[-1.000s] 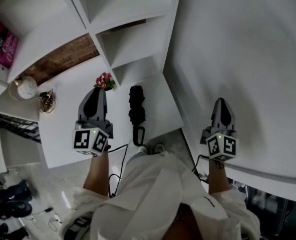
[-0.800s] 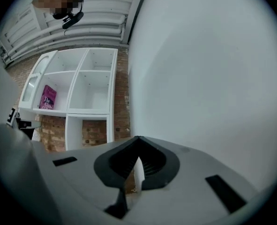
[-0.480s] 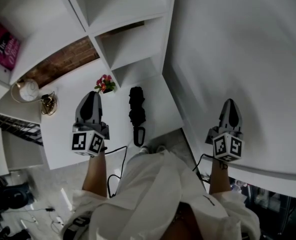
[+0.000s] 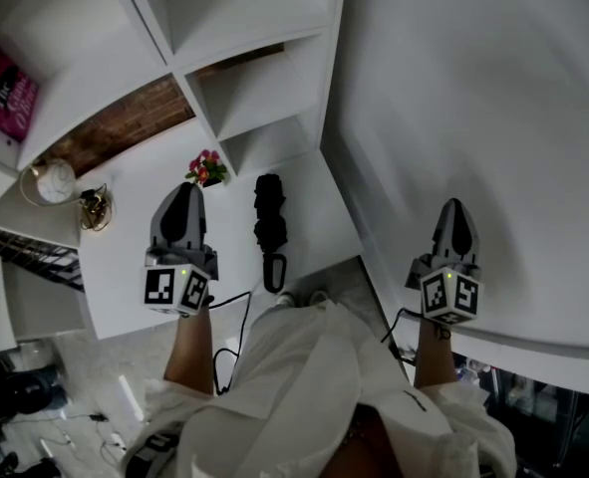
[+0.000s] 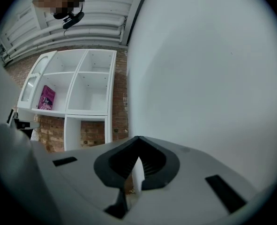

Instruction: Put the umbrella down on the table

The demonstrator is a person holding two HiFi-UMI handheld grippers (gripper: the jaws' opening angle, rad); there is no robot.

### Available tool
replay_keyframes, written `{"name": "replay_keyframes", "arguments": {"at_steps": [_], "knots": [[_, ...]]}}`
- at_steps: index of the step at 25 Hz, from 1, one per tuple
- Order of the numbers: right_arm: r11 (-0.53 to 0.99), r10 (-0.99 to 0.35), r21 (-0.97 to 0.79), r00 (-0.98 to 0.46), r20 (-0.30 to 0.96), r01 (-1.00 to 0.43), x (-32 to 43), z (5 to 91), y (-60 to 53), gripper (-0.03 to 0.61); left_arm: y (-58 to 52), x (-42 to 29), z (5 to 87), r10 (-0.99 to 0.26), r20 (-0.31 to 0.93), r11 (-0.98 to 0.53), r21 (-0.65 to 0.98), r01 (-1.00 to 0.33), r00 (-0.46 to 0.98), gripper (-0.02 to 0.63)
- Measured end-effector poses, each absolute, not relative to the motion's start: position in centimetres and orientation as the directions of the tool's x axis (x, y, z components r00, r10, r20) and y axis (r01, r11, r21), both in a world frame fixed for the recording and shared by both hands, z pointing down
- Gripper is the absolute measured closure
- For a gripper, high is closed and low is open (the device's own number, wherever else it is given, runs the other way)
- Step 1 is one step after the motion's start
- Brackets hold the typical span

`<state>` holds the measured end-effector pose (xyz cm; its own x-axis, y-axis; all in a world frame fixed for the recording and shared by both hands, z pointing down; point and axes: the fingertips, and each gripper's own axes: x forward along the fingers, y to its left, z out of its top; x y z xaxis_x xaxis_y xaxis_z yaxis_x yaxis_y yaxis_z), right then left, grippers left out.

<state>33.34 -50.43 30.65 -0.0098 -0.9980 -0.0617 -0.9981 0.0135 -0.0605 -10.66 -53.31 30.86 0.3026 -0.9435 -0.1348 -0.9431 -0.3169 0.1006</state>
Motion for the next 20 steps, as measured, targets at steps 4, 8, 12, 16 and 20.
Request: {"name": "replay_keyframes", "arguments": {"at_steps": [4,8,12,16,20], "knots": [[0.016,-0.998,-0.060,-0.012,-0.061,-0.998,33.2,30.6,-50.4,0.560,-53.3,-10.3,30.7,-0.942,-0.135,-0.322,0.096,-0.942,0.309,0.558],[0.018,-0.998,-0.063,-0.014,-0.058,-0.998,33.1,30.7,-50.3,0.560,-53.4,-10.1,30.7,-0.941,-0.132,-0.325,0.100,-0.941,0.311,0.558],[0.019,-0.999,-0.065,-0.015,-0.051,-0.998,33.0,31.0,-50.3,0.560,-53.4,-9.5,30.6,-0.939,-0.131,-0.331,0.106,-0.938,0.317,0.558],[0.024,-0.999,-0.064,-0.021,-0.048,-0.998,32.9,30.9,-50.3,0.560,-53.5,-9.1,30.7,-0.940,-0.118,-0.331,0.096,-0.939,0.319,0.558],[0.028,-0.998,-0.065,-0.025,-0.050,-0.997,32.7,30.8,-50.4,0.560,-53.6,-8.9,31.0,-0.942,-0.105,-0.330,0.093,-0.940,0.320,0.558]]}}
